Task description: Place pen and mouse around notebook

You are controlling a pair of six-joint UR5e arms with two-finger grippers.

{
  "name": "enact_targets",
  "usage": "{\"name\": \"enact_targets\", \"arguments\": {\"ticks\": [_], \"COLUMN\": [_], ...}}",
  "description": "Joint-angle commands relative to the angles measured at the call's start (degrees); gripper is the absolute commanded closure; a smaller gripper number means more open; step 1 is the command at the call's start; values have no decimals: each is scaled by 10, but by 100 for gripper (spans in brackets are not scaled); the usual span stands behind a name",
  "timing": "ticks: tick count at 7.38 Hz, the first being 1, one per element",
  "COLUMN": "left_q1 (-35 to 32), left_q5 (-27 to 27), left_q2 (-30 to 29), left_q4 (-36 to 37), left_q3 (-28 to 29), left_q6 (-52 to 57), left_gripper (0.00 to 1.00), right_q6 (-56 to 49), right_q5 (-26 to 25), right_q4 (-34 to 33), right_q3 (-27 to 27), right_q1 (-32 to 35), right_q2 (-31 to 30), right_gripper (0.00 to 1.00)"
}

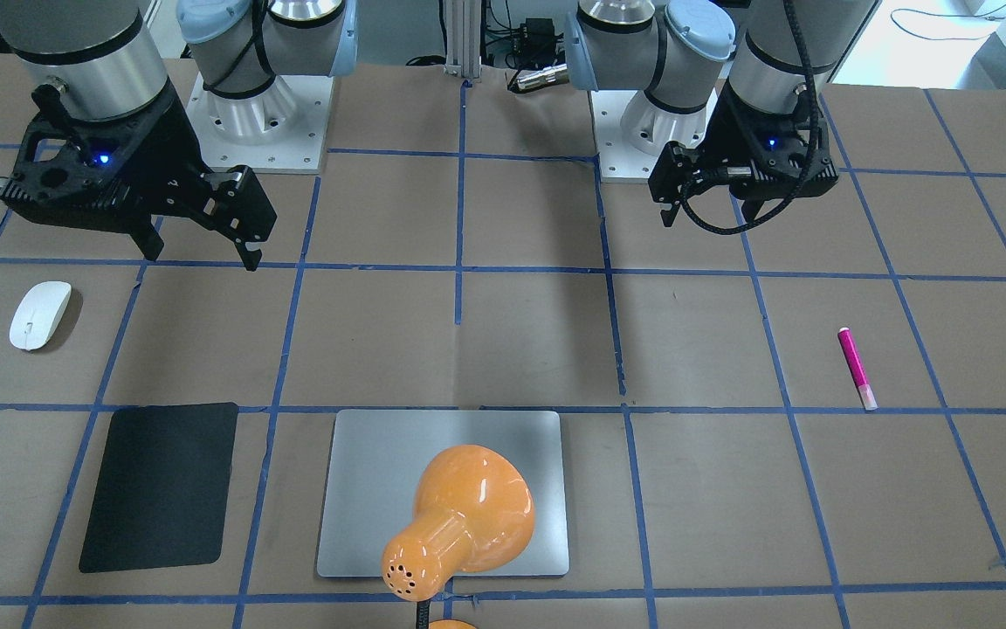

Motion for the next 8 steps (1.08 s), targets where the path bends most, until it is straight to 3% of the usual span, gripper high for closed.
{"name": "enact_targets", "arguments": {"ticks": [1,5,8], "left_q1": [0,0,0], "left_q5": [0,4,4], "left_q2": [-2,-4,-3], "left_q4": [3,5,4], "left_q3": [0,-2,-3], "left_q6": [2,3,4], "left_gripper": [0,0,0], "right_q6": [-11,-26,-107], "right_q5": [1,-1,-1], "right_q4": [0,9,16], "right_q3": [-4,-6,-7], "right_q1": [-12,-29,-104], "right_q2": [1,1,1], "right_gripper": [0,0,0]}}
